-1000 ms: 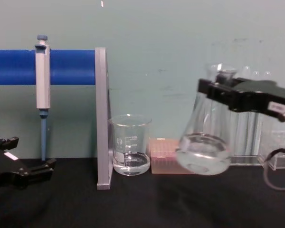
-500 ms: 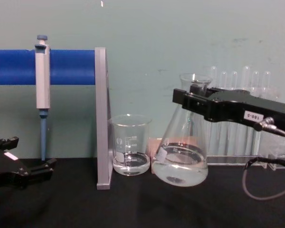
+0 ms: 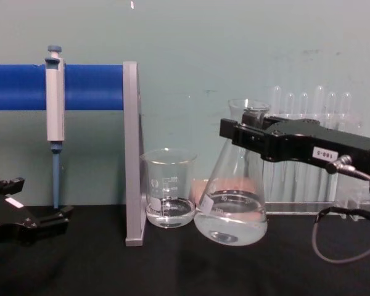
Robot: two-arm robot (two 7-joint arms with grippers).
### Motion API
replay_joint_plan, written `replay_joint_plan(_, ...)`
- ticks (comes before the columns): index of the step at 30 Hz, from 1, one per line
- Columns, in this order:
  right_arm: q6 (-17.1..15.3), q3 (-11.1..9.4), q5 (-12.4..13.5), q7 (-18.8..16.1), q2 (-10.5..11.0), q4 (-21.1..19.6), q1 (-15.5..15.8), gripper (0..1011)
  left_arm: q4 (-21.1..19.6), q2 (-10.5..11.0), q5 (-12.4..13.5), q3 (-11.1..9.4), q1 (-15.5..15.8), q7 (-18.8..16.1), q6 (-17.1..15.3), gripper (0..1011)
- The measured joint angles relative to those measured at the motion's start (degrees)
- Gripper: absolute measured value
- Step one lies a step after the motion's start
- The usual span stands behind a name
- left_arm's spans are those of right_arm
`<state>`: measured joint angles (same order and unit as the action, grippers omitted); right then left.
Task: Grasp the erlenmeyer flask with one hand, shake it three times, then place it back.
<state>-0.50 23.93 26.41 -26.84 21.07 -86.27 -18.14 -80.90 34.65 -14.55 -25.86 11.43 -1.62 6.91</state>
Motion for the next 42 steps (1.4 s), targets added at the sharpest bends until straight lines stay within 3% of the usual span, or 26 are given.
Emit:
replay_joint_plan(20, 0.58, 0.56, 0.3, -0.45, 0.85, 0.09, 0.23, 450, 0.0, 0.0, 0.0, 0.0, 0.0, 0.0, 0.0, 1001)
replay_joint_plan(42, 0.39, 2.06, 0.11, -2.5, 1.37, 4.36, -0.58, 450, 0.0, 0.0, 0.0, 0.0, 0.0, 0.0, 0.0, 1001)
